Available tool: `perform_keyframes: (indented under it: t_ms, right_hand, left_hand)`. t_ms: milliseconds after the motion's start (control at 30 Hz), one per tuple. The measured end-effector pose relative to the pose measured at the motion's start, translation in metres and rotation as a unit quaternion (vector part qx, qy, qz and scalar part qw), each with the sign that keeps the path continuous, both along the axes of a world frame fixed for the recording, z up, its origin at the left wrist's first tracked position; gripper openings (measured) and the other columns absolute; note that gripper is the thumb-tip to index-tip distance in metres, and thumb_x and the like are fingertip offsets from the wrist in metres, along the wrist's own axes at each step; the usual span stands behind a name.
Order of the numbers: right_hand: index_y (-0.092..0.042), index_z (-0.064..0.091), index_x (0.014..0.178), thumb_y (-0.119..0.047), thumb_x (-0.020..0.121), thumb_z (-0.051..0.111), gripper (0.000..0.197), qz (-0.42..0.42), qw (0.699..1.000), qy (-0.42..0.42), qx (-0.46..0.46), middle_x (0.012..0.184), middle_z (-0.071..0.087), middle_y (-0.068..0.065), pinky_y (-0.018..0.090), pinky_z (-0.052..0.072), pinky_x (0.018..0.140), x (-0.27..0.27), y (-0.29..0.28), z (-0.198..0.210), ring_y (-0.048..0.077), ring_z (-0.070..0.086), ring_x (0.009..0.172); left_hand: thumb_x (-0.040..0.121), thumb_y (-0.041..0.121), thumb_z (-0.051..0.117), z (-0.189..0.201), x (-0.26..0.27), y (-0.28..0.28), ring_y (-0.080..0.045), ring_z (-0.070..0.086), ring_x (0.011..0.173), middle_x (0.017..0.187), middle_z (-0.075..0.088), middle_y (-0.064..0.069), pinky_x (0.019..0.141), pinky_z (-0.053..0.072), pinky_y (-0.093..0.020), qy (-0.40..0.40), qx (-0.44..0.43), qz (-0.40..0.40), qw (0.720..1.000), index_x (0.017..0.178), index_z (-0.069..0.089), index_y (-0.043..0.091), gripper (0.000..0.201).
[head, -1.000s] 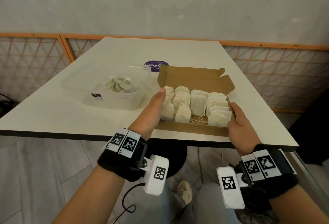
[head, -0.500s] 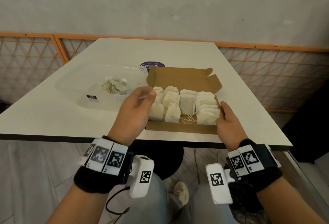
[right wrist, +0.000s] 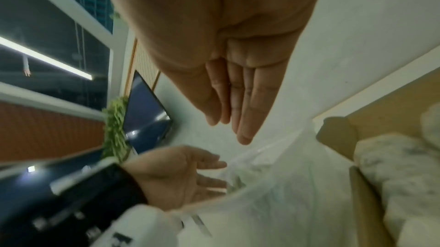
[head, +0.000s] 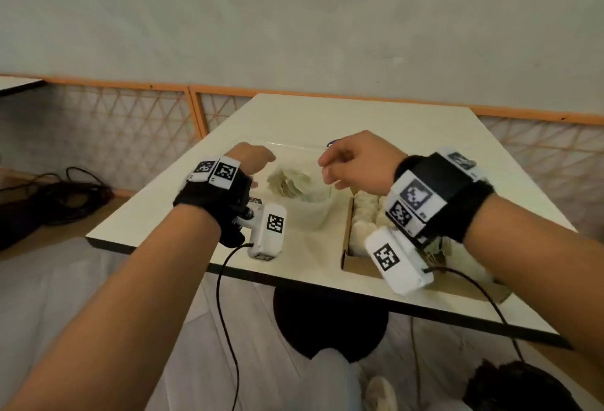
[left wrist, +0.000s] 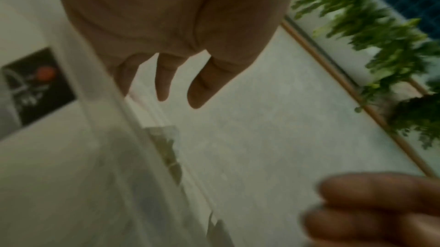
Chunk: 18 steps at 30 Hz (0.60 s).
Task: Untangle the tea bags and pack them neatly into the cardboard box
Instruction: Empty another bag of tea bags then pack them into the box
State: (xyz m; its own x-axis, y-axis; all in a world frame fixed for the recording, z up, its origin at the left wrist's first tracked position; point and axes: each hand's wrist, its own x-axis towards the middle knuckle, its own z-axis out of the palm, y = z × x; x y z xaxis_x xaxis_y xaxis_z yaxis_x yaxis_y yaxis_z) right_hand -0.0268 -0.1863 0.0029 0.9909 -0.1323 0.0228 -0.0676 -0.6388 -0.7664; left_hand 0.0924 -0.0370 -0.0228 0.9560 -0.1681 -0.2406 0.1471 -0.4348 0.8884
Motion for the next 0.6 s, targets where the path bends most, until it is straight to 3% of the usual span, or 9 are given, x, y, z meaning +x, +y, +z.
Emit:
perform_keyframes:
  t_ms: [100, 133, 200, 267, 300, 367, 467, 533, 600]
  right_hand:
    - [-0.007, 0.066, 0.103, -0.021, 0.083, 0.066, 0.024, 0.014, 0.992, 0.044, -0.119, 0.101, 0.069, 0.010, 0.040, 0.052, 0.088, 0.032, 0.019, -0.018, 0.026, 0.067, 0.090]
    - [-0.006, 0.066, 0.100, -0.025, 0.084, 0.065, 0.025, 0.012, 0.985, 0.060, -0.163, 0.099, 0.069, 0.009, 0.037, 0.052, 0.085, 0.040, 0.024, -0.023, 0.026, 0.066, 0.091]
    - [-0.008, 0.060, 0.084, -0.032, 0.084, 0.064, 0.025, 0.004, 0.969, 0.085, -0.232, 0.084, 0.062, 0.008, 0.029, 0.048, 0.067, 0.050, 0.032, -0.025, 0.026, 0.064, 0.087]
    - [-0.011, 0.056, 0.086, -0.036, 0.084, 0.063, 0.026, -0.006, 0.957, 0.099, -0.273, 0.082, 0.056, 0.006, 0.026, 0.040, 0.055, 0.057, 0.035, -0.028, 0.024, 0.058, 0.081]
    - [-0.010, 0.058, 0.095, -0.037, 0.083, 0.063, 0.030, -0.008, 0.955, 0.103, -0.277, 0.086, 0.055, 0.005, 0.027, 0.040, 0.056, 0.059, 0.035, -0.030, 0.023, 0.056, 0.082]
    - [-0.010, 0.056, 0.109, -0.040, 0.082, 0.064, 0.041, -0.020, 0.967, 0.104, -0.233, 0.092, 0.052, 0.003, 0.028, 0.042, 0.068, 0.064, 0.031, -0.040, 0.022, 0.054, 0.087]
    - [-0.012, 0.048, 0.112, -0.045, 0.083, 0.060, 0.045, -0.047, 0.985, 0.083, -0.146, 0.104, 0.056, 0.006, 0.028, 0.038, 0.071, 0.067, 0.028, -0.050, 0.024, 0.052, 0.088]
    - [-0.012, 0.048, 0.115, -0.046, 0.083, 0.059, 0.047, -0.040, 0.984, 0.077, -0.155, 0.110, 0.059, 0.009, 0.027, 0.038, 0.071, 0.067, 0.027, -0.052, 0.026, 0.056, 0.094]
    - [-0.013, 0.048, 0.120, -0.041, 0.085, 0.059, 0.046, -0.039, 0.985, 0.051, -0.159, 0.108, 0.058, 0.008, 0.025, 0.036, 0.070, 0.065, 0.027, -0.051, 0.026, 0.056, 0.097]
  left_hand:
    - [0.092, 0.023, 0.059, -0.001, 0.005, -0.006, -0.031, 0.055, 0.108, 0.129, 0.050, -0.016, 0.096, 0.049, -0.043, 0.033, 0.026, -0.014, 0.999, 0.109, 0.052, 0.011, 0.023]
    - [0.092, 0.023, 0.059, -0.001, 0.008, -0.009, -0.029, 0.055, 0.104, 0.131, 0.050, -0.017, 0.095, 0.050, -0.041, 0.035, 0.032, -0.034, 0.998, 0.111, 0.054, 0.011, 0.023]
    - [0.093, 0.022, 0.057, -0.003, 0.015, -0.016, -0.024, 0.053, 0.085, 0.131, 0.051, -0.019, 0.081, 0.051, -0.036, 0.026, 0.041, -0.070, 0.996, 0.128, 0.051, 0.004, 0.039]
    - [0.094, 0.025, 0.056, -0.005, 0.020, -0.022, -0.017, 0.047, 0.066, 0.112, 0.053, -0.018, 0.064, 0.047, -0.028, 0.018, 0.059, -0.086, 0.994, 0.124, 0.054, 0.000, 0.039]
    - [0.095, 0.028, 0.056, -0.006, 0.021, -0.025, -0.015, 0.045, 0.063, 0.103, 0.052, -0.014, 0.059, 0.044, -0.026, 0.022, 0.068, -0.092, 0.993, 0.109, 0.058, 0.002, 0.030]
    - [0.095, 0.035, 0.054, -0.011, 0.023, -0.027, -0.014, 0.044, 0.061, 0.083, 0.051, -0.008, 0.053, 0.041, -0.025, 0.042, 0.092, -0.101, 0.990, 0.079, 0.050, 0.012, 0.029]
    - [0.097, 0.031, 0.051, -0.020, 0.024, -0.031, -0.016, 0.043, 0.058, 0.069, 0.046, -0.005, 0.055, 0.038, -0.026, 0.070, 0.105, -0.123, 0.984, 0.070, 0.046, 0.014, 0.032]
    - [0.096, 0.022, 0.050, -0.026, 0.025, -0.033, -0.016, 0.039, 0.054, 0.065, 0.044, -0.007, 0.053, 0.034, -0.024, 0.087, 0.099, -0.122, 0.984, 0.067, 0.045, 0.010, 0.032]
    - [0.096, 0.018, 0.050, -0.025, 0.025, -0.033, -0.017, 0.045, 0.059, 0.070, 0.049, -0.009, 0.054, 0.037, -0.024, 0.099, 0.087, -0.135, 0.982, 0.072, 0.049, 0.009, 0.026]
